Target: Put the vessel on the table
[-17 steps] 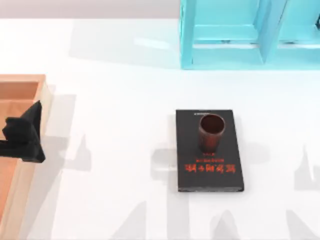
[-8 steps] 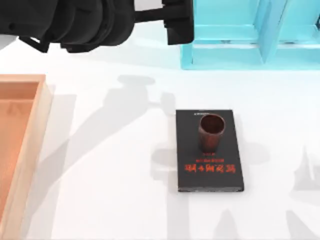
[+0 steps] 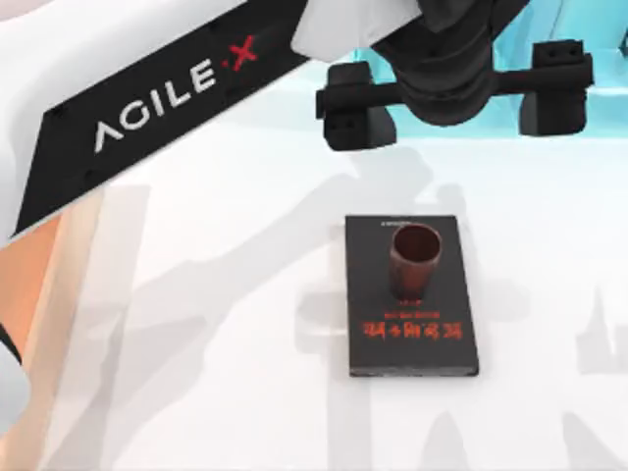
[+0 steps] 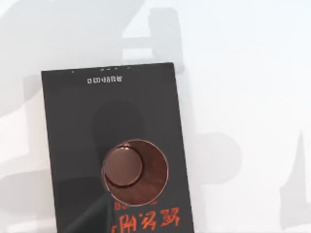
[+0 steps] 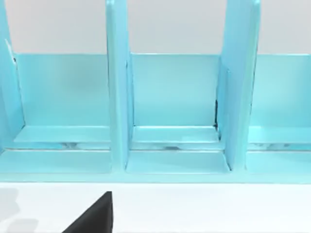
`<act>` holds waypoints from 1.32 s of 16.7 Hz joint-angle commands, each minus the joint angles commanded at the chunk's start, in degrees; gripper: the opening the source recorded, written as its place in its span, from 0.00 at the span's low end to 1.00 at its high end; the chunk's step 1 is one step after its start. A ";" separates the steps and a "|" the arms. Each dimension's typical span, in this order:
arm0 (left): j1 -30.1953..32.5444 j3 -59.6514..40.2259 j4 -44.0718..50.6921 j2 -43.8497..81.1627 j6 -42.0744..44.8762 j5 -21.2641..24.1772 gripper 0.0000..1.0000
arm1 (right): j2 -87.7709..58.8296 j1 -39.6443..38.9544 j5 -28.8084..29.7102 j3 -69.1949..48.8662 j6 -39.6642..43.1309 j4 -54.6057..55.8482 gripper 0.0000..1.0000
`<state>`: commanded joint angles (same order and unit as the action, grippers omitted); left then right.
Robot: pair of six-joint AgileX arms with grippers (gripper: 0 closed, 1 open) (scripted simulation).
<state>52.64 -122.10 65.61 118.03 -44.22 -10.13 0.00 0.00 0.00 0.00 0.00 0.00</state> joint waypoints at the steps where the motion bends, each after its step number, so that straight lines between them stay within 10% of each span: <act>1: 0.84 -3.37 3.05 3.39 -1.57 -0.61 1.00 | 0.00 0.00 0.00 0.00 0.00 0.00 1.00; 13: 3.49 -18.40 17.62 18.96 -8.67 -3.44 1.00 | 0.00 0.00 0.00 0.00 0.00 0.00 1.00; 22: 1.38 -5.68 2.79 20.18 -6.52 -3.04 1.00 | 0.00 0.00 0.00 0.00 0.00 0.00 1.00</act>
<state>54.02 -127.78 68.40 138.20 -50.74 -13.17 0.00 0.00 0.00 0.00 0.00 0.00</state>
